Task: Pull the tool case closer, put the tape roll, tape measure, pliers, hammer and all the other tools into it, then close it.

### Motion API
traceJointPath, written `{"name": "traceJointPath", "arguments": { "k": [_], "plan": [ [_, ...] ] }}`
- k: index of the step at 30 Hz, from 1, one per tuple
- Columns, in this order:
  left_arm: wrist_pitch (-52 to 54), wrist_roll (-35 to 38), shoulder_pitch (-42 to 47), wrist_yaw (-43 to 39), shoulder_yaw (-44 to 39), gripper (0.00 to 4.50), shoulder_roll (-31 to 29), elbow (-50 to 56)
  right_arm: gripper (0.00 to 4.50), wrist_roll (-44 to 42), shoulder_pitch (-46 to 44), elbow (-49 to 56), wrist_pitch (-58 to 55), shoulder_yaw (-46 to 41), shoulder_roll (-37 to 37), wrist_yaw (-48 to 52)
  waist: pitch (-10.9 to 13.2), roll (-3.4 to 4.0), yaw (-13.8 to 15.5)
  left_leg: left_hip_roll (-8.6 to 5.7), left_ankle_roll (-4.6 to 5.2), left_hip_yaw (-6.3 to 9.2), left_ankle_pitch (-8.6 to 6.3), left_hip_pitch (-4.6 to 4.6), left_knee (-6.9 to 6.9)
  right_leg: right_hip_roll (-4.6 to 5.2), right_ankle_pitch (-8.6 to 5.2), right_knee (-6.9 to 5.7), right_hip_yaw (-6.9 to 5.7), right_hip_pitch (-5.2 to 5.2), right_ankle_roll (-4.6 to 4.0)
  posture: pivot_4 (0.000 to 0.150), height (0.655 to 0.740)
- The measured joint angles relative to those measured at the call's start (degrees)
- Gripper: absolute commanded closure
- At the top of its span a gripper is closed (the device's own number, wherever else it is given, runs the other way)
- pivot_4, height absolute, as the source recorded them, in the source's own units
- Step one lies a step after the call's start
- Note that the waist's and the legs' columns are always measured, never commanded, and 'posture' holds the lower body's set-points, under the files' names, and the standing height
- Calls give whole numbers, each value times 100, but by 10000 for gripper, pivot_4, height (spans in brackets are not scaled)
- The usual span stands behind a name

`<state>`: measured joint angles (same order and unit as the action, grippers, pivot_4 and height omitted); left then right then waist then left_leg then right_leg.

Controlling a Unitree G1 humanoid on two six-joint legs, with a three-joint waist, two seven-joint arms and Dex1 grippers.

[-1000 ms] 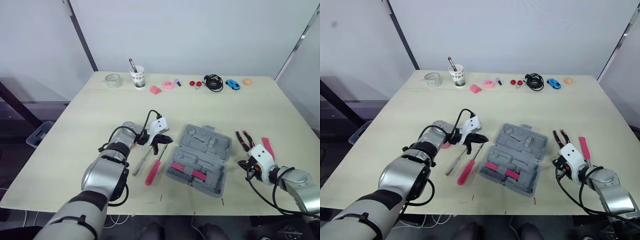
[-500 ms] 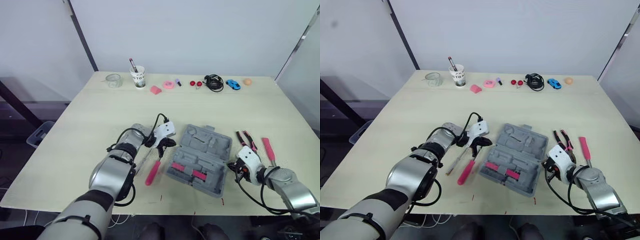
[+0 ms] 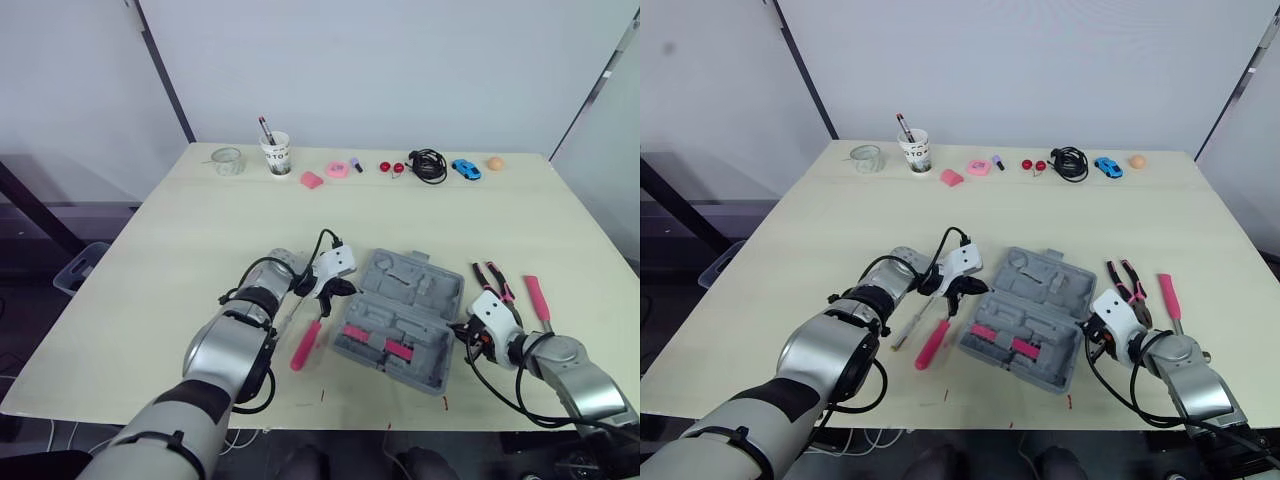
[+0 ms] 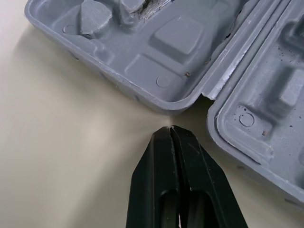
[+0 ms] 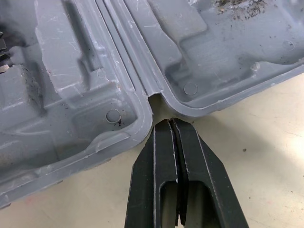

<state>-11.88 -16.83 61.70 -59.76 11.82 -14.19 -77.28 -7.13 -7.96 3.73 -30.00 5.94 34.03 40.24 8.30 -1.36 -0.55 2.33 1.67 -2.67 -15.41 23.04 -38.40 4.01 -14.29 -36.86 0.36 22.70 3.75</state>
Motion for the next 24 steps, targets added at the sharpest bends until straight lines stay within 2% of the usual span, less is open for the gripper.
{"name": "traceJointPath", "arguments": {
  "k": [24],
  "plan": [
    [78,-2,-6,-83,-3,44392,83,-9,45000,122,-146,-230,60,51,-144,-12,0,0,-8,0,0,0,0,-2,-1,0,0,-3,1,-1,0,1500,7400]
  ]
}}
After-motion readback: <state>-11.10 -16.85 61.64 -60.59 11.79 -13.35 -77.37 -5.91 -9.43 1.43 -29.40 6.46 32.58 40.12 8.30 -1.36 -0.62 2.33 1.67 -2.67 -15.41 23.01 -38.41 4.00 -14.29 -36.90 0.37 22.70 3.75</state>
